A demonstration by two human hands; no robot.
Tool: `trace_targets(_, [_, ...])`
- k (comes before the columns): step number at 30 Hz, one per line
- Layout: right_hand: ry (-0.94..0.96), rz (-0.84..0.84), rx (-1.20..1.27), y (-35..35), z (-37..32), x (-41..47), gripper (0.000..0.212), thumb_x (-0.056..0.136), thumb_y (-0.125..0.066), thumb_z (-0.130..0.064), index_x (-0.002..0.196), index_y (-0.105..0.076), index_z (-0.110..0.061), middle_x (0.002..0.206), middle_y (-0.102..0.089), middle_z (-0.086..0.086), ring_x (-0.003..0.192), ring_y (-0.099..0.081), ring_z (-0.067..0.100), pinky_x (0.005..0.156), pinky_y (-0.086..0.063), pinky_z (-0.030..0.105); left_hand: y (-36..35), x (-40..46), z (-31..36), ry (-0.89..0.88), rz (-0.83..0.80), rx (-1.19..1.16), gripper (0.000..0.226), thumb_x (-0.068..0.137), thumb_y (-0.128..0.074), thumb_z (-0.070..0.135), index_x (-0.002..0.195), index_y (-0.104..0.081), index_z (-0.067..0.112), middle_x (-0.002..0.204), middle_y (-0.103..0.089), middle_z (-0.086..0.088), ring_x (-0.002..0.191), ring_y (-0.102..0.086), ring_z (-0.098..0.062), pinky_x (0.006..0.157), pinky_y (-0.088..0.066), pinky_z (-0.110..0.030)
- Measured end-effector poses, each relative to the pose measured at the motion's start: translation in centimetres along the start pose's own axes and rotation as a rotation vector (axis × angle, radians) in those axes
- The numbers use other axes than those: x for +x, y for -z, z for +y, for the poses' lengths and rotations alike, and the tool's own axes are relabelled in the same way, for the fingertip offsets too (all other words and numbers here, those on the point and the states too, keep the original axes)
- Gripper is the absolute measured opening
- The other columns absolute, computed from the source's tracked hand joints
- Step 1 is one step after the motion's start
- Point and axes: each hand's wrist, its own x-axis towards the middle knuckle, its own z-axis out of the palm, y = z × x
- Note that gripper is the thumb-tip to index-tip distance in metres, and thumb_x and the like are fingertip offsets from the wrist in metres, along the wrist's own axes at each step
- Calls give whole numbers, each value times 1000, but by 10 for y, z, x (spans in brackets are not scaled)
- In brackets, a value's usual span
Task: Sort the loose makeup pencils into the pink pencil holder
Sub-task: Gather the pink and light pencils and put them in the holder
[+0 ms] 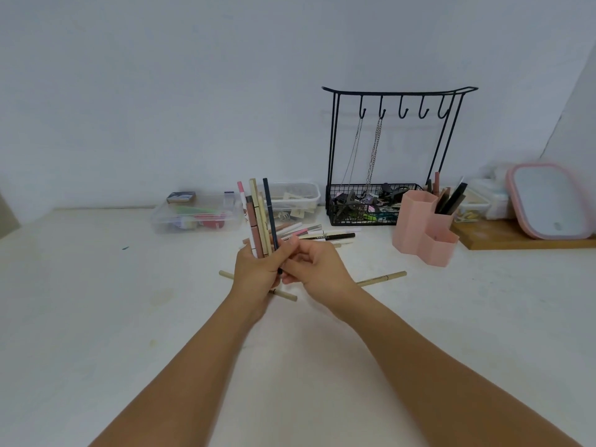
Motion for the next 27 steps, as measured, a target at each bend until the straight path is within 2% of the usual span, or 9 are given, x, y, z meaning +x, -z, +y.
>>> trace_targets(2, [7,20,-10,-1,2,0,19,87,-63,8,102,-71,-1,72,-66,10,61,-64,16,66,-59,24,0,1,-2,3,4,23,42,77,-86,28,94,-67,-6,77,-68,-21,62,-65,-27,49,-47,-27])
trace_targets(4, [7,35,-10,-2,4,0,10,84,-66,11,92,-70,6,69,-65,11,57,-64,16,62,-58,23,-1,4,-5,27,27,37,26,84,-82,26,84,-69,3,73,-65,-18,65,-63,-29,52,-45,-29])
trace_targets(9, [3,47,-54,7,0,3,7,81,-76,-1,81,-73,-7,70,-69,8,62,-63,17,62,-57,28,-3,1,-1,43,105,118,26,96,-68,27,75,-63,13,56,-52,-7,49,-46,-19,42,-33,-25])
trace_targets(11, [43,139,-257,21,2,10,3,84,-75,-10,87,-75,-9,76,-70,2,64,-61,8,63,-52,27,-2,1,3,14,110,113,25,99,-64,29,80,-64,14,58,-53,-7,52,-54,-18,40,-38,-25])
trace_targets(13, [54,192,-651,38,7,16,14,89,-70,-20,101,-74,-15,93,-71,-4,76,-60,4,74,-47,25,0,2,5,26,118,113,25,100,-62,35,84,-63,15,58,-52,-3,53,-58,-16,41,-42,-25])
trace_targets(16, [-58,99,-993,53,14,16,29,94,-63,-26,121,-67,-19,118,-66,-3,107,-60,18,92,-49,34,3,5,5,71,127,96,37,98,-64,39,73,-45,20,53,-38,4,44,-37,-11,41,-25,-23])
trace_targets(19, [-93,60,-1064,54,18,18,17,93,-61,-20,101,-75,-17,103,-71,2,98,-64,24,86,-54,39,3,5,5,87,132,92,41,96,-67,40,71,-39,23,51,-33,7,44,-26,-9,42,-20,-23])
trace_targets(22, [-103,70,-1095,54,20,24,17,88,-61,-9,82,-76,-13,89,-72,5,84,-67,25,76,-56,36,3,5,5,106,135,86,46,93,-70,42,67,-37,24,48,-32,9,42,-25,-9,41,-20,-23])
trace_targets(27, [-100,40,-1099,54,21,25,16,91,-60,-10,89,-75,-13,92,-71,7,85,-66,24,78,-54,35,2,3,8,111,130,66,48,94,-68,45,66,-35,24,49,-30,9,42,-24,-9,40,-19,-23])
